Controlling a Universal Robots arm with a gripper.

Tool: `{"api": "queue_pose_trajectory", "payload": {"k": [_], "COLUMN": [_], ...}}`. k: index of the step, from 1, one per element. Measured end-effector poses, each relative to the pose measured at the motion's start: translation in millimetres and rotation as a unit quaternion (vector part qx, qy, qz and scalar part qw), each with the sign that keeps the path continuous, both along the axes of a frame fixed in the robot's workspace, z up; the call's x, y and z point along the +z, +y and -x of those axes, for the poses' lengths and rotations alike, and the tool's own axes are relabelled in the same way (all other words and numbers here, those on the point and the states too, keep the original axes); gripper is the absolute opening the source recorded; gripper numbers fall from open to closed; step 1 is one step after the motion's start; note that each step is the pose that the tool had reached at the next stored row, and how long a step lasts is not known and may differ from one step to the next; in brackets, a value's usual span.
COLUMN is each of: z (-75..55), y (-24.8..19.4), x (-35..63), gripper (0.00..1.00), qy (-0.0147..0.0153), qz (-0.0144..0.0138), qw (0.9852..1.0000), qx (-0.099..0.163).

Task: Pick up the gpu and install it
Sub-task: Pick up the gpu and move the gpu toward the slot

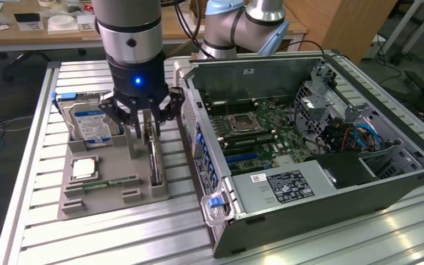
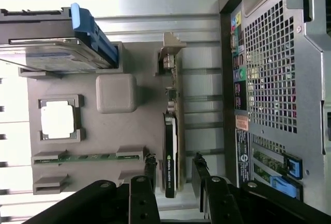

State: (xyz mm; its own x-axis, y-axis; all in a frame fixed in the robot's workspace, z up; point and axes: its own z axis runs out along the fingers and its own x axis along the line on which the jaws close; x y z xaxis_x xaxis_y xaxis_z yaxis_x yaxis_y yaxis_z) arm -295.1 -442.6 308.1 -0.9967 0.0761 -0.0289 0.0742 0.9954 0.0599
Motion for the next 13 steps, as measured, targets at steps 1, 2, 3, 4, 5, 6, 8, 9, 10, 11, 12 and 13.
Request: {"api": "queue_pose_trajectory", "payload": {"k": [1,2,3,4,5,6,8,9,10,11,12,13], "z": [0.0,0.0,-0.1,-0.1,-0.1,-0.1,-0.1,-0.1,-0.1,-0.1,-0.1,-0.1], "y": [0.0,0.0,-0.1,-0.1,0.0,0.0,0.0,0.0,0.0,-0.1,-0.1,-0.1], "x": [-1.8,-3.6,-5.4,-7.2,-9.2,-11.0,-14.6,-16.4,-18.1,-19.9,-21.7,-23.6], "gripper": [0.42,0.42,0.42,0.42,0.42,0.42,0.42,0.42,0.42,0.42,0.42,0.42], "qy": [0.0,0.0,0.0,0.0,0.0,0.0,0.0,0.0,0.0,0.0,0.0,0.0], "qz": [0.0,0.0,0.0,0.0,0.0,0.0,0.0,0.0,0.0,0.0,0.0,0.0], "qw": [1.0,1.0,1.0,1.0,1.0,1.0,1.0,1.0,1.0,1.0,1.0,1.0], "qx": [0.0,0.0,0.0,0.0,0.0,0.0,0.0,0.0,0.0,0.0,0.0,0.0]}}
